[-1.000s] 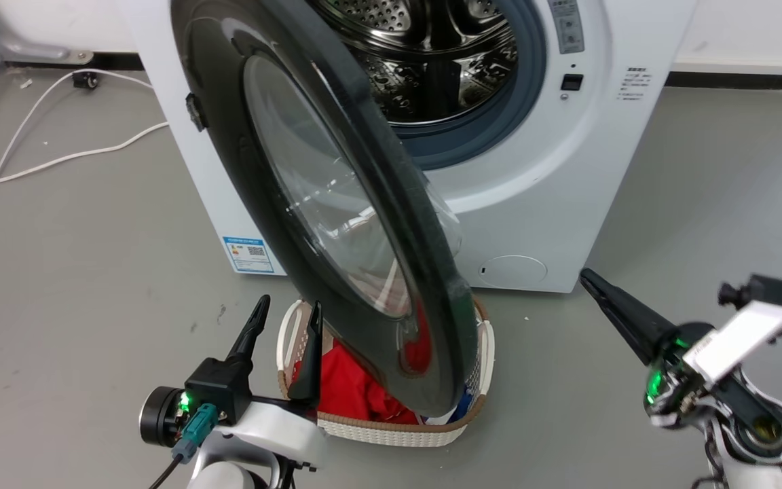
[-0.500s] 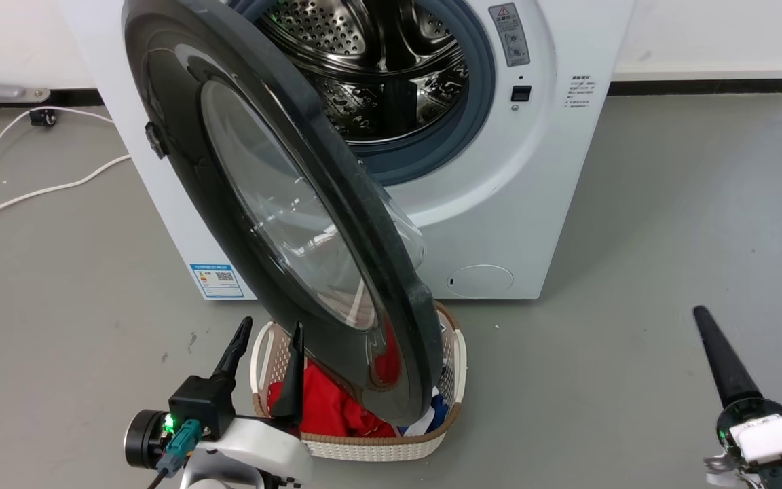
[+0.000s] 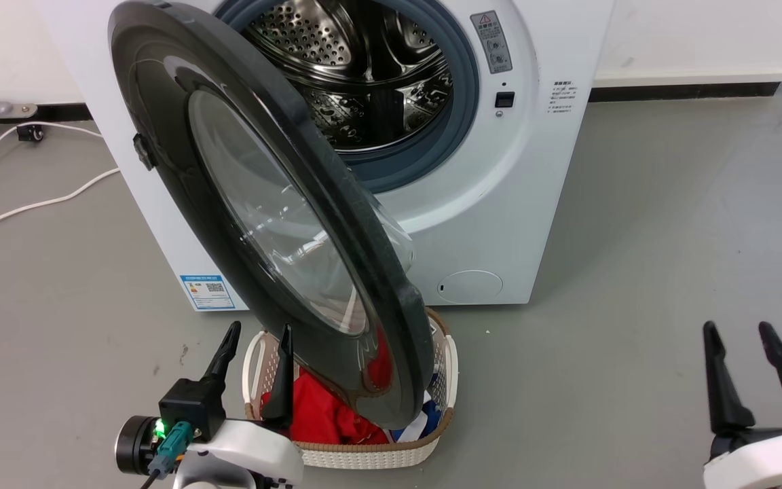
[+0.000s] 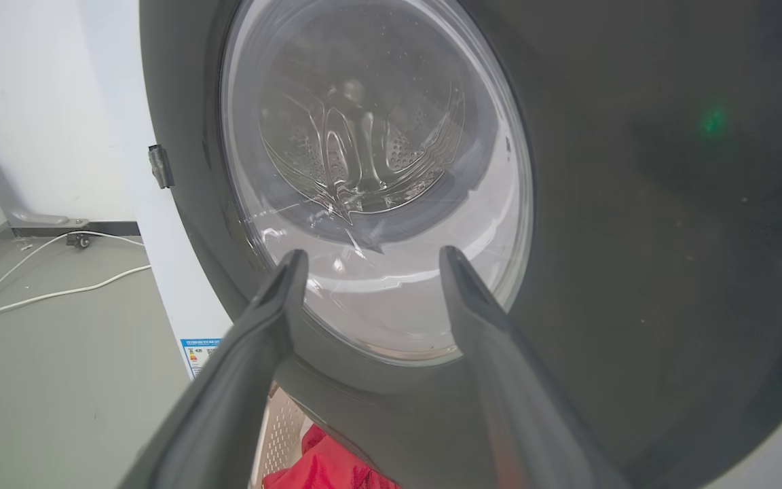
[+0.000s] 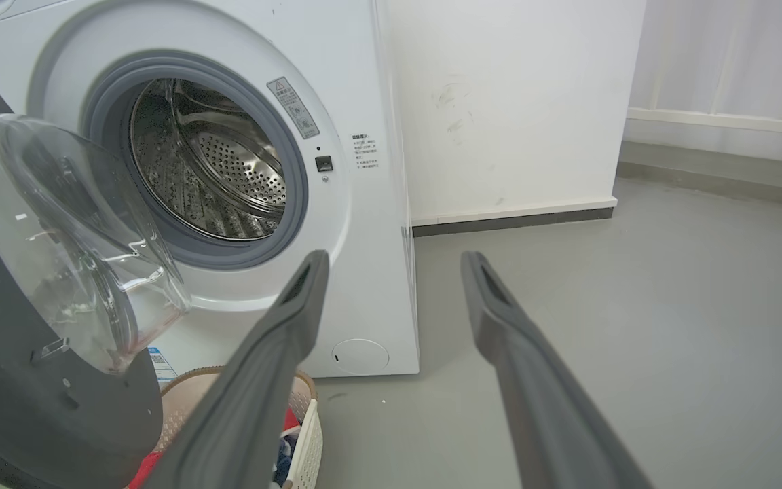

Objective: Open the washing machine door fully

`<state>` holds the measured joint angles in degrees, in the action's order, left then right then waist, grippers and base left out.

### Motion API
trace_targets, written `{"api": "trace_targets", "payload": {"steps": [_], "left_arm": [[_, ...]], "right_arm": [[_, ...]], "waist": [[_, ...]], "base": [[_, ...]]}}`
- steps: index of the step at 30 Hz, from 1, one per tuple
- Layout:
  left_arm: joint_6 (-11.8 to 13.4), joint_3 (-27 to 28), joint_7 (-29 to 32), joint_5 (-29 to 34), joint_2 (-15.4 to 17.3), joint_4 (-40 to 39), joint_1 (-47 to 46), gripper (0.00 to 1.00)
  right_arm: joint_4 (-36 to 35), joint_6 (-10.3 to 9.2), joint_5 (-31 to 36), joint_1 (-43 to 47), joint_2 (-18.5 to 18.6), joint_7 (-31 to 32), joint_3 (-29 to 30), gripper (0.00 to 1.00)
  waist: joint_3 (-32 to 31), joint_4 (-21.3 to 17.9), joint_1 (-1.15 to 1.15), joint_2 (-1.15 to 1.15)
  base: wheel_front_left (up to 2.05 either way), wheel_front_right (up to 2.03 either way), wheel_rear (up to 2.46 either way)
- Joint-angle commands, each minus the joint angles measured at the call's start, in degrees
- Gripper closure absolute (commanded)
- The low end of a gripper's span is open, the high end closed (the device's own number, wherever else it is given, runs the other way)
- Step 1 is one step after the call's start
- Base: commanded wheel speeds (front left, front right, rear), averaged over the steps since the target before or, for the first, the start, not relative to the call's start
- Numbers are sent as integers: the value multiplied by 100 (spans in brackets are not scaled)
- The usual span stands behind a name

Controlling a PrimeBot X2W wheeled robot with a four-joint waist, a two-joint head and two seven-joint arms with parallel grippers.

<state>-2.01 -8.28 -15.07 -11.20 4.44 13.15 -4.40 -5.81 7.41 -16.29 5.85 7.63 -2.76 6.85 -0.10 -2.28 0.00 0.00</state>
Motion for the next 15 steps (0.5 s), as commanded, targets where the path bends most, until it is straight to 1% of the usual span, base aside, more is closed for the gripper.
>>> {"api": "trace_targets", "payload": {"steps": [1, 3, 7, 15], "left_arm": [[15, 19, -15, 16, 9, 8, 60, 0], [26, 34, -15, 18, 18, 13, 72, 0], [32, 41, -15, 39, 47, 47, 83, 0], [59, 84, -15, 10, 71, 87, 145, 0]], "right_arm": [[-41, 15, 126, 77, 6, -36, -30, 0], [-49, 14, 418, 116, -12, -70, -130, 0], [2, 14, 718, 188, -105, -145, -304, 0], [79, 9, 691, 239, -288, -178, -355, 0]], "waist": [[-10, -7, 0, 0], [-23, -21, 0, 0], [-52, -26, 0, 0], [-115, -26, 0, 0]], "base": [[0, 0, 0], [0, 0, 0], [0, 0, 0], [0, 0, 0]]}}
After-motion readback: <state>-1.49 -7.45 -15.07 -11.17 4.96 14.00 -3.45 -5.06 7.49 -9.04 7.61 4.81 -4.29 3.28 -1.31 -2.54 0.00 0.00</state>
